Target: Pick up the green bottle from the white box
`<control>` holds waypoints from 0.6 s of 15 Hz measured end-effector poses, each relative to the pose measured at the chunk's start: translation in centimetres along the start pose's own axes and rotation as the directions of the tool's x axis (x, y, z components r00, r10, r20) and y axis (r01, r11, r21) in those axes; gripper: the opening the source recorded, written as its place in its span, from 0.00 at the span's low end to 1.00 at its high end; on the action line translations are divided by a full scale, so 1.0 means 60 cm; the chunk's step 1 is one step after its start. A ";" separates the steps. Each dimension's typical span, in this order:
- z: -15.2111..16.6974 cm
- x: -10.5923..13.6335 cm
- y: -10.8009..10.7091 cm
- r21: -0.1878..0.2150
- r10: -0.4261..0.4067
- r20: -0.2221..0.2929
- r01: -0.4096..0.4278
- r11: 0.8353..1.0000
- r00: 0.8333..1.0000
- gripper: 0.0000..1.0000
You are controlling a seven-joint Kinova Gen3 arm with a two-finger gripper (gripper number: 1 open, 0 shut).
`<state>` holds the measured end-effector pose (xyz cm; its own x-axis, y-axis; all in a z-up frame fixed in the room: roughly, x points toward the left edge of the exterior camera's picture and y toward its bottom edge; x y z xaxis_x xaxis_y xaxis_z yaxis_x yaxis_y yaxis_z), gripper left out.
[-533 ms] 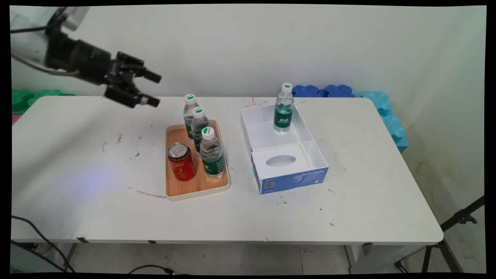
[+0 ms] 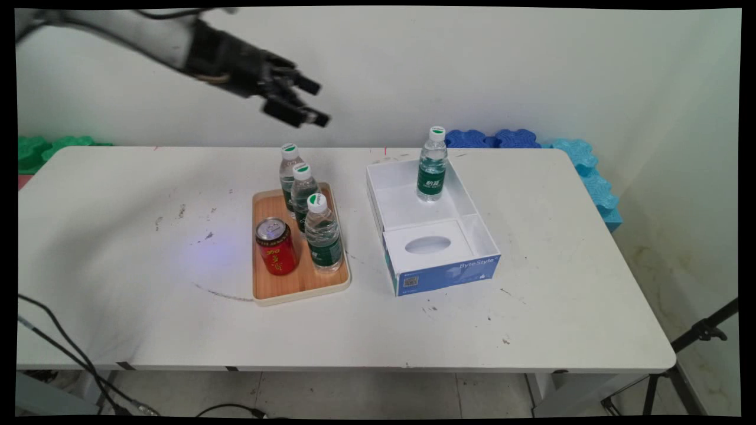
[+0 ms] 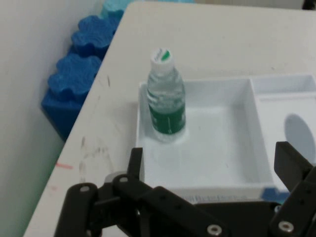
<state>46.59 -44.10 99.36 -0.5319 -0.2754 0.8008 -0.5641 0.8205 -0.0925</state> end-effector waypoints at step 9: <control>0.226 0.028 -0.046 -0.010 -0.044 0.031 0.045 0.999 0.999 1.00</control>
<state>38.69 -53.59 92.91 -0.5255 -0.3268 0.7855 -0.5809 0.8124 -0.0507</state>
